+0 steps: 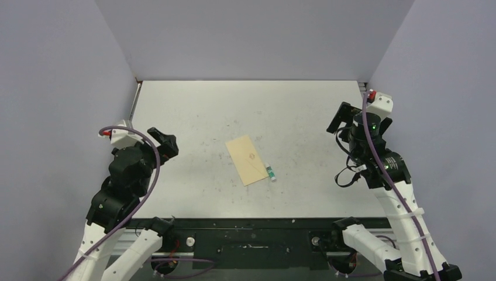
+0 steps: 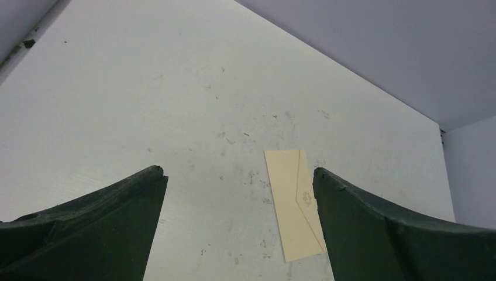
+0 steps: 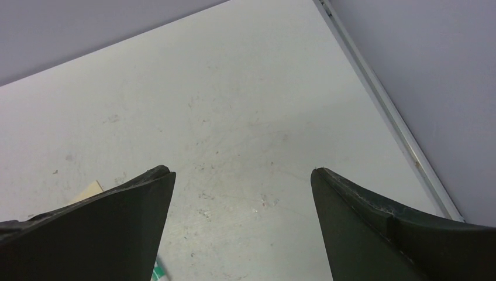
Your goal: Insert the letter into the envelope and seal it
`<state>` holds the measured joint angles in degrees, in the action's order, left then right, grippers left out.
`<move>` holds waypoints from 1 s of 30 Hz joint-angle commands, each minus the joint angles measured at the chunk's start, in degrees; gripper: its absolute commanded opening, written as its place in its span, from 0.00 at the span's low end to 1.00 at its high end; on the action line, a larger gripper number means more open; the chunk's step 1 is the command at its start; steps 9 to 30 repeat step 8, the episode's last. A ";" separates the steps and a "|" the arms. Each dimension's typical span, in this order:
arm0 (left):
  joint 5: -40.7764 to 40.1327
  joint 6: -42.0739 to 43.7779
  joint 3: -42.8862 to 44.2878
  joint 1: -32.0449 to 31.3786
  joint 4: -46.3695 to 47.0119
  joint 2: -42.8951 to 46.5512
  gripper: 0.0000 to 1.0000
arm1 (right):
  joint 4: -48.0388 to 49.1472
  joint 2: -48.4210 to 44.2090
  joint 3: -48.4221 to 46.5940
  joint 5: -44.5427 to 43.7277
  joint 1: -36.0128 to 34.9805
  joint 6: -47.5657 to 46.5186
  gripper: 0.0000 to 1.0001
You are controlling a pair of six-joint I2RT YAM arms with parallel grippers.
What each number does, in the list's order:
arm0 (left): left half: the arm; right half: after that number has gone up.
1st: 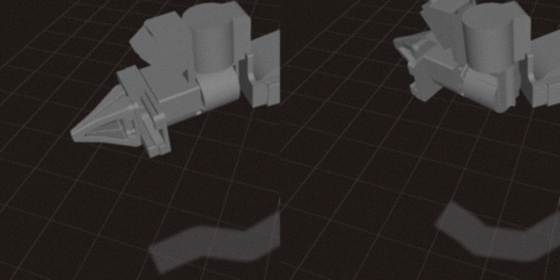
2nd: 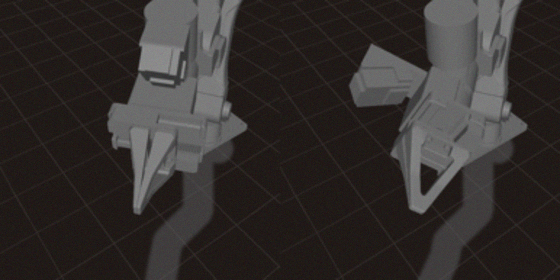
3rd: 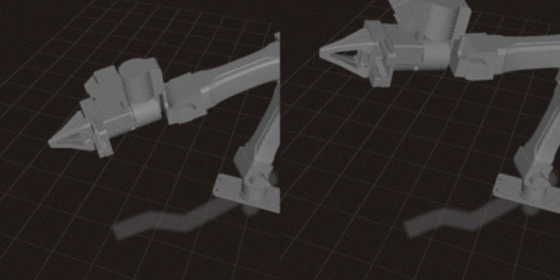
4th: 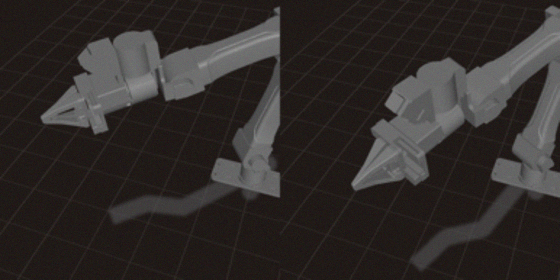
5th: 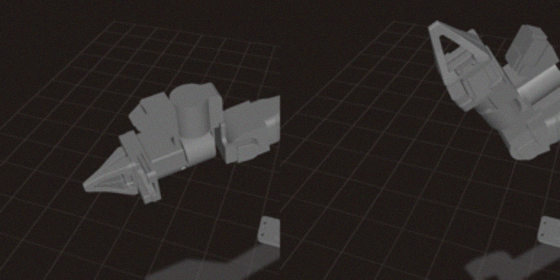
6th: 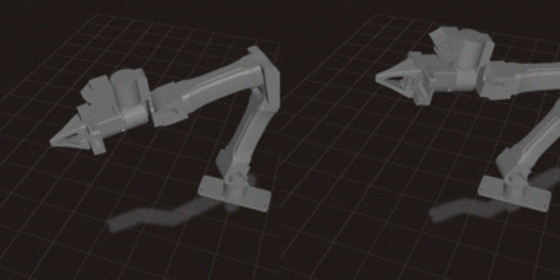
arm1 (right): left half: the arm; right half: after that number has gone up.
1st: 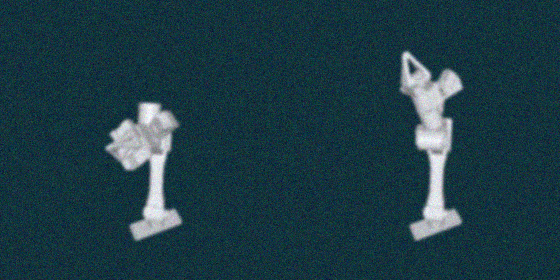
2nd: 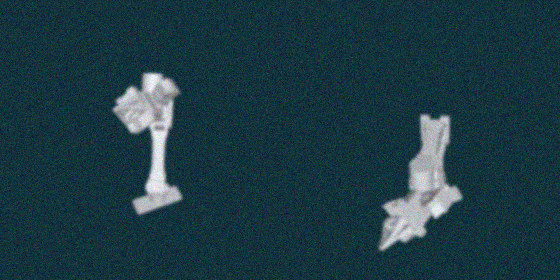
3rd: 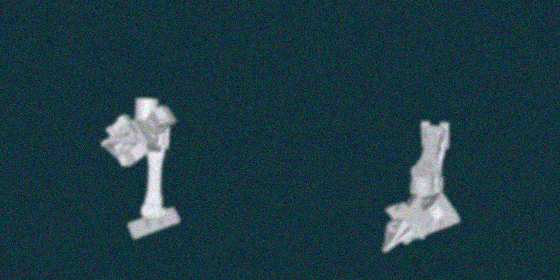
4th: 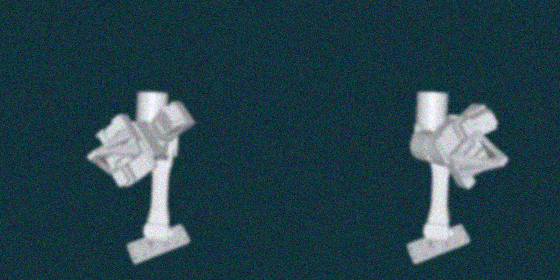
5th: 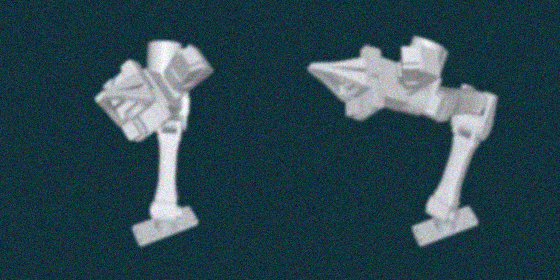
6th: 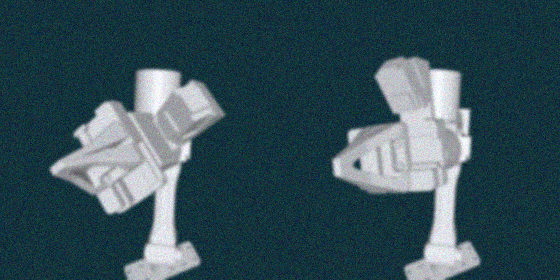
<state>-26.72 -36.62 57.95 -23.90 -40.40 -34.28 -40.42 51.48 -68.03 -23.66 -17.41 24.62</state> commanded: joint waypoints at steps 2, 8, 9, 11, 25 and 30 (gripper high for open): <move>-5.80 2.59 -0.06 0.26 -3.80 1.71 0.96 | -1.79 -0.39 -0.46 -3.17 -0.18 -1.65 0.90; -7.25 2.77 -0.25 0.26 -5.03 2.57 0.96 | -1.35 0.06 -0.26 -3.47 -0.17 -1.43 0.90; -7.25 2.77 -0.25 0.26 -5.03 2.57 0.96 | -1.35 0.06 -0.26 -3.47 -0.17 -1.43 0.90; -7.25 2.77 -0.25 0.26 -5.03 2.57 0.96 | -1.35 0.06 -0.26 -3.47 -0.17 -1.43 0.90; -7.25 2.77 -0.25 0.26 -5.03 2.57 0.96 | -1.35 0.06 -0.26 -3.47 -0.17 -1.43 0.90; -7.25 2.77 -0.25 0.26 -5.03 2.57 0.96 | -1.35 0.06 -0.26 -3.47 -0.17 -1.43 0.90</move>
